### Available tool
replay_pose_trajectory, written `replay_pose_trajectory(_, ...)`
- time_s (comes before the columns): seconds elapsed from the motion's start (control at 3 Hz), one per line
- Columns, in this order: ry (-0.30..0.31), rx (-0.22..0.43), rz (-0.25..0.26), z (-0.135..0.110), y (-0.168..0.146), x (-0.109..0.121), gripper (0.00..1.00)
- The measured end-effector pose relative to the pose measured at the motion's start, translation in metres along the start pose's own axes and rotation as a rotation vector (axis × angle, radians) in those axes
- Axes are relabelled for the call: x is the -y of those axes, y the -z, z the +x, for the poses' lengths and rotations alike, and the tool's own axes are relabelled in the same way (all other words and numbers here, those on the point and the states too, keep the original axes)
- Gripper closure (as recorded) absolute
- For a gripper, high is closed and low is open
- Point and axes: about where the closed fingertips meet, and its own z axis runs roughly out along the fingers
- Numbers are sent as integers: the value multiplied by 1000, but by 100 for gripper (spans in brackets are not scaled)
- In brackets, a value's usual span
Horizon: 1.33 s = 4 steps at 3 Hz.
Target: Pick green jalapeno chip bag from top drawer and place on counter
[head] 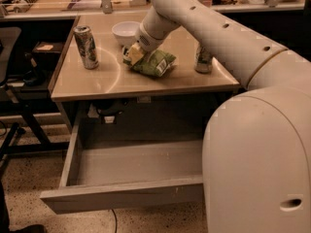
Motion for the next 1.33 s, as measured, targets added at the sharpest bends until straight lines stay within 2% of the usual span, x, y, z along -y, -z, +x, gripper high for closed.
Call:
replay_pose_trajectory(1.0,0,0,0,0,0,0,11)
replay_pose_trajectory(1.33,0,0,0,0,0,0,0)
